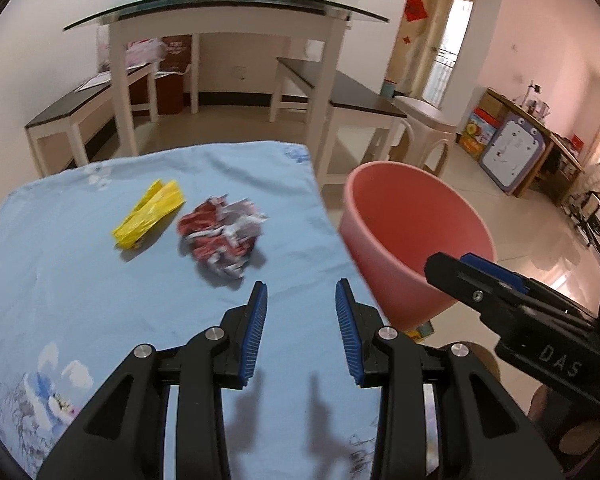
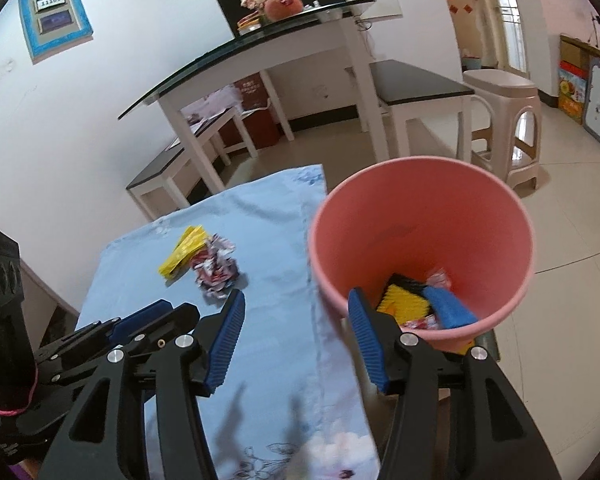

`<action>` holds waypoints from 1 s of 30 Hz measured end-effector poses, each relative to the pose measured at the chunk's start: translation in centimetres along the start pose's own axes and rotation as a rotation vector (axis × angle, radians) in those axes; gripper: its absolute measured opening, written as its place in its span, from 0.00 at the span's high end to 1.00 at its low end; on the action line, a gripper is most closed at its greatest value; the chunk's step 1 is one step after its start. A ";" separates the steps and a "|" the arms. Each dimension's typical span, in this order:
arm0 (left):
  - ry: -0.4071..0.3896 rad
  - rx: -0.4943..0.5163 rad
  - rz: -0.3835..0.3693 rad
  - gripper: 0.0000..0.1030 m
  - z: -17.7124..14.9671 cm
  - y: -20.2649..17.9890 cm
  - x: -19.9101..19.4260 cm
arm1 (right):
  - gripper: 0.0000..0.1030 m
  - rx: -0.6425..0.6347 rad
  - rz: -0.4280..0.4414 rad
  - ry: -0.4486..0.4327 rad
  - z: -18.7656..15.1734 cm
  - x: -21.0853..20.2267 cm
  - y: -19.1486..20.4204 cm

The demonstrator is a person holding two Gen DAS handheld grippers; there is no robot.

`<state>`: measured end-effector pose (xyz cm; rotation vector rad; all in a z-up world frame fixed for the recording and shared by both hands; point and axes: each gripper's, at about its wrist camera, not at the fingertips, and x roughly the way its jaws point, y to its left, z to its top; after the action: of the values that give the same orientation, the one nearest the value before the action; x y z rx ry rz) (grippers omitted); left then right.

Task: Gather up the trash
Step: 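Move both open tools back over the table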

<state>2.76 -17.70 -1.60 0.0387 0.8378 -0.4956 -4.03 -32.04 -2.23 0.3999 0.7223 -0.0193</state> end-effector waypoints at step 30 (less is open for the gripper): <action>-0.022 -0.047 0.087 0.65 -1.9 10.9 -1.6 | 0.47 -0.077 0.068 0.085 -1.0 5.0 5.4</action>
<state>5.28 -7.00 -3.41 0.0262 0.8222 -0.3944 -0.13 -26.07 -4.24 0.3528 0.7899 0.0900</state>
